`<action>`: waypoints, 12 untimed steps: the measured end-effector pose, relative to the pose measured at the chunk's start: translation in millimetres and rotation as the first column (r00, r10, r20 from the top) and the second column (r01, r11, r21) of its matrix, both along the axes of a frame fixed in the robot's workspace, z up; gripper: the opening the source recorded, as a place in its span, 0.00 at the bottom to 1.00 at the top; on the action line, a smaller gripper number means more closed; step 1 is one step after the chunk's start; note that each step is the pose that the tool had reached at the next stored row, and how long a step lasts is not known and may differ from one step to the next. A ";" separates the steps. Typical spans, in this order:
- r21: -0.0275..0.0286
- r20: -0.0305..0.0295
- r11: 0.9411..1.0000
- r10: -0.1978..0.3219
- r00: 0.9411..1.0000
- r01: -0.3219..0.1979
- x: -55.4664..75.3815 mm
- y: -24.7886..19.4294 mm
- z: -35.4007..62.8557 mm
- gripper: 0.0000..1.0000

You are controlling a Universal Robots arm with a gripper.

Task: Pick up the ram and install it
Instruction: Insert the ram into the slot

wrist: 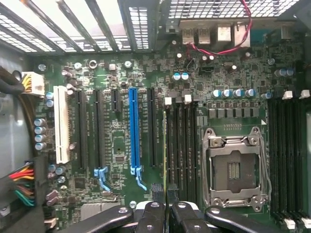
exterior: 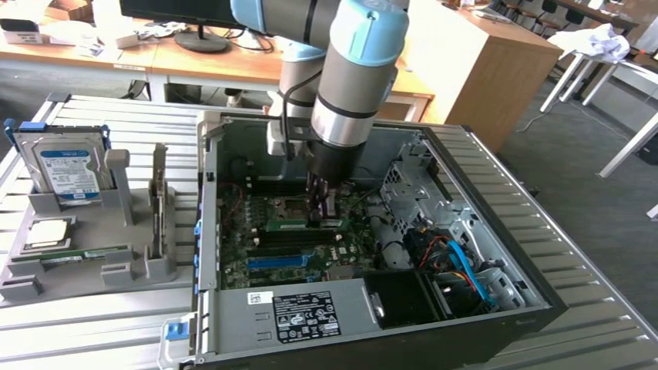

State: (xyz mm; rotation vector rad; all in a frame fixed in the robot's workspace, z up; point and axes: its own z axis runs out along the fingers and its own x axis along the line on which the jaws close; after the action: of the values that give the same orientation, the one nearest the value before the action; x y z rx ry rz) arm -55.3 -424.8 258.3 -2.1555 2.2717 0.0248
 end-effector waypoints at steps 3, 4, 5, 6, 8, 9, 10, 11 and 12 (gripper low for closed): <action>0.000 0.000 1.000 0.000 1.000 0.000 0.0 2.7 -1.9 0.13; 0.000 0.000 1.000 0.000 1.000 0.000 0.0 3.3 -2.5 0.13; 0.000 0.000 1.000 0.000 1.000 0.000 0.0 3.9 -3.2 0.13; 0.000 0.000 1.000 0.000 1.000 0.000 0.1 4.2 -3.7 0.13; 0.000 0.000 1.000 0.000 1.000 0.000 0.0 4.6 -4.8 0.13; 0.000 0.000 1.000 0.000 1.000 0.000 0.0 4.8 -5.4 0.13; 0.000 0.000 1.000 0.000 1.000 0.000 0.0 4.9 -6.0 0.13; 0.000 0.000 1.000 0.000 1.000 0.000 0.0 4.9 -6.6 0.13; 0.000 0.000 1.000 0.000 1.000 0.000 0.0 4.9 -7.2 0.13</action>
State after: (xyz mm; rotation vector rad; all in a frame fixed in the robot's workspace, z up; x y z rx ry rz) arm -55.4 -419.9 251.1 -2.1558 2.2718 0.0246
